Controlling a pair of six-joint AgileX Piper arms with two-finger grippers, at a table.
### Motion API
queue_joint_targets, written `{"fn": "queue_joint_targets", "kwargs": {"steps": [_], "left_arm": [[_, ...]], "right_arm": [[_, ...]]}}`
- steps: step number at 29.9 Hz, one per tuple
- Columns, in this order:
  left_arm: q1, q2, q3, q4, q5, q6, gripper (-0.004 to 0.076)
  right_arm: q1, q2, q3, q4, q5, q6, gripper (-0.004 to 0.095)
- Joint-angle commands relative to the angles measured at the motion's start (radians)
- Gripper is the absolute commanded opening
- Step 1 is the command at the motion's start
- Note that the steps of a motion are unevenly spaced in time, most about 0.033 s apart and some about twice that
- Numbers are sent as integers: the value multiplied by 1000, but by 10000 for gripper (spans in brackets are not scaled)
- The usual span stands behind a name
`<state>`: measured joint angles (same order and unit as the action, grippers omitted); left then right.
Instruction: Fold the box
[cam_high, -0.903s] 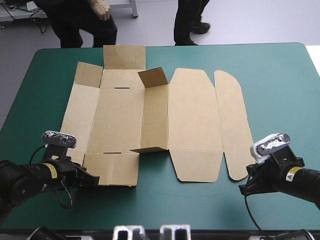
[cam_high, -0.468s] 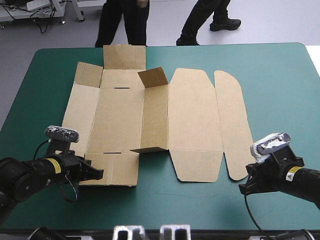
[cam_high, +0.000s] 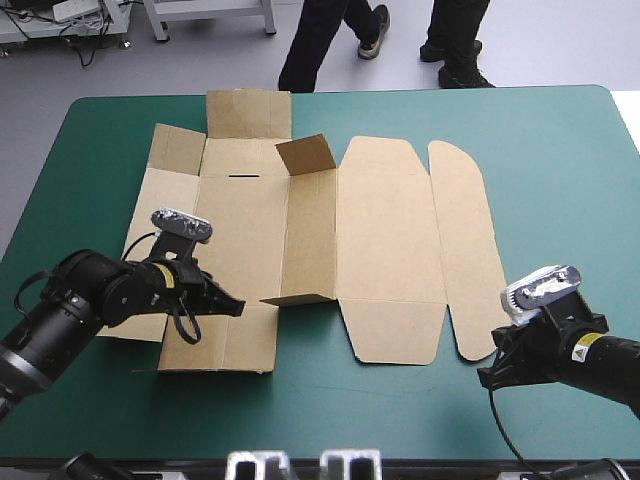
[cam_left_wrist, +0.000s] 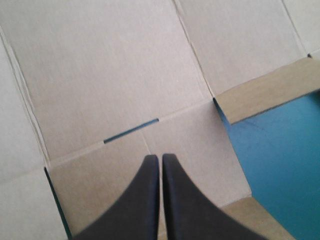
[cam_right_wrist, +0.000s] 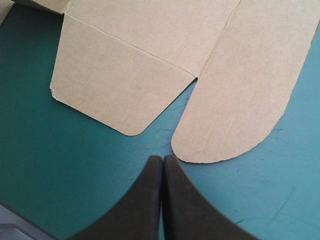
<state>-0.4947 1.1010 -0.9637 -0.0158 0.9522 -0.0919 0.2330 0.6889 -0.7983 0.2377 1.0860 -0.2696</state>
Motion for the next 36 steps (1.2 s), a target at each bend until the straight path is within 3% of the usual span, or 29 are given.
{"fn": "queue_joint_targets", "kwargs": {"steps": [1,6,12,15,23,26,33,36], "left_arm": [[58,16,-128,-4,-4,62,14],[281,57,-228,-163,81,251,14],[625,69,-239,-404,274,540,14],[764,69,-239,-423,335,588,14],[944,139,-239,-429,286,563,27],[984,221,-239,-448,286,536,97],[1029,414,-244,-542,341,591,430],[1029,481,-257,-574,341,638,503]], "right_arm": [[2,5,-23,19,-48,-11,-20],[2,5,-23,19,-48,-11,-20],[2,5,-23,17,-48,-13,-20],[2,5,-23,17,-48,-13,-20],[2,5,-23,15,-48,-18,-20],[2,5,-23,15,-48,-31,-20],[2,5,-23,15,-50,-60,-20],[2,5,-23,17,-50,-60,-20]]}}
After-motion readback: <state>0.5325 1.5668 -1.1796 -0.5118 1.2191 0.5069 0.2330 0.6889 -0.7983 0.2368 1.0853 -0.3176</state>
